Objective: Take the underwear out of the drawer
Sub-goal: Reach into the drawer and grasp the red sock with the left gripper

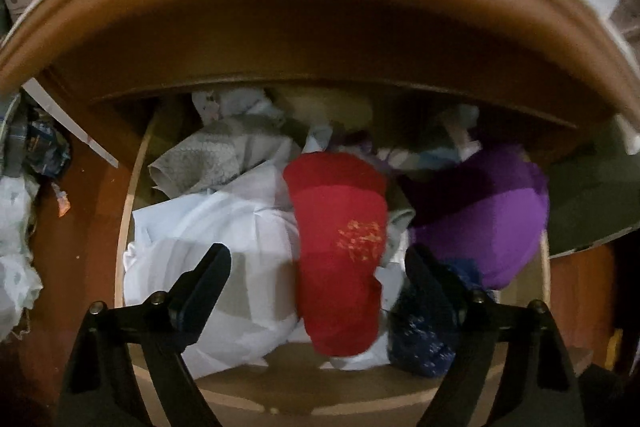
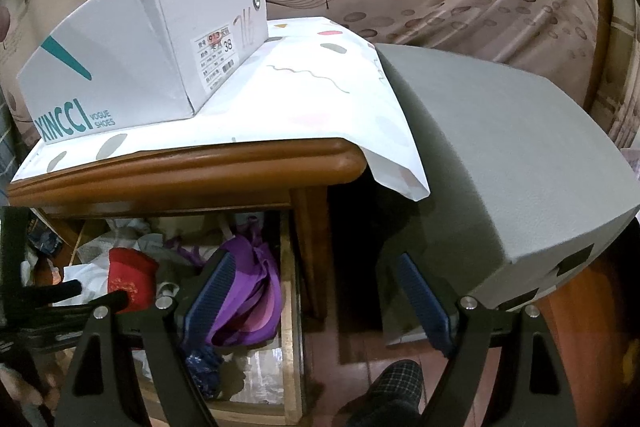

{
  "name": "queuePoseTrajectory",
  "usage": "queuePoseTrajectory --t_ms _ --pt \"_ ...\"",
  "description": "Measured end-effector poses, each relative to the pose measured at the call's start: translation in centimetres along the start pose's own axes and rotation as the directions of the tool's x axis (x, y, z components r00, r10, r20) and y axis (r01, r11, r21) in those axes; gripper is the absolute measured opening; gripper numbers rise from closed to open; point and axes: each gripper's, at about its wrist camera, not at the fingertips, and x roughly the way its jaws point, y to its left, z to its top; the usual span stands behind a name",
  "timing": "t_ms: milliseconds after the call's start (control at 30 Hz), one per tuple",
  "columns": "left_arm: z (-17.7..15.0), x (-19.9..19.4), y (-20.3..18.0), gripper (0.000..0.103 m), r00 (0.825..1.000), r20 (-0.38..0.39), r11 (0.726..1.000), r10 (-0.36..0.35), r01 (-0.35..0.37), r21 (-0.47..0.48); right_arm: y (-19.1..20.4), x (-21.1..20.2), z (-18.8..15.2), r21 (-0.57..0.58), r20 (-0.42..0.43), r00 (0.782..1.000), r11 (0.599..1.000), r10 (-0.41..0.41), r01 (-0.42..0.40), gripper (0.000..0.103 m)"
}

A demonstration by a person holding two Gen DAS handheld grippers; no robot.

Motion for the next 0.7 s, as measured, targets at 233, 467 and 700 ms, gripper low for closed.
queuePoseTrajectory --t_ms 233,467,700 --pt "0.9 2.2 -0.5 0.085 0.997 -0.067 0.999 0.032 -0.034 -0.022 0.2 0.2 -0.2 -0.009 -0.008 1.000 1.000 0.011 -0.011 0.086" --pt "1.3 3.2 -0.9 0.081 0.993 -0.107 0.999 0.052 -0.051 0.007 0.3 0.3 -0.2 -0.004 -0.015 1.000 1.000 0.015 -0.015 0.086" --pt "1.2 4.5 -1.5 0.075 0.984 -0.167 0.997 0.066 -0.059 0.045 0.5 0.3 -0.3 -0.007 -0.019 1.000 1.000 0.018 -0.018 0.086"
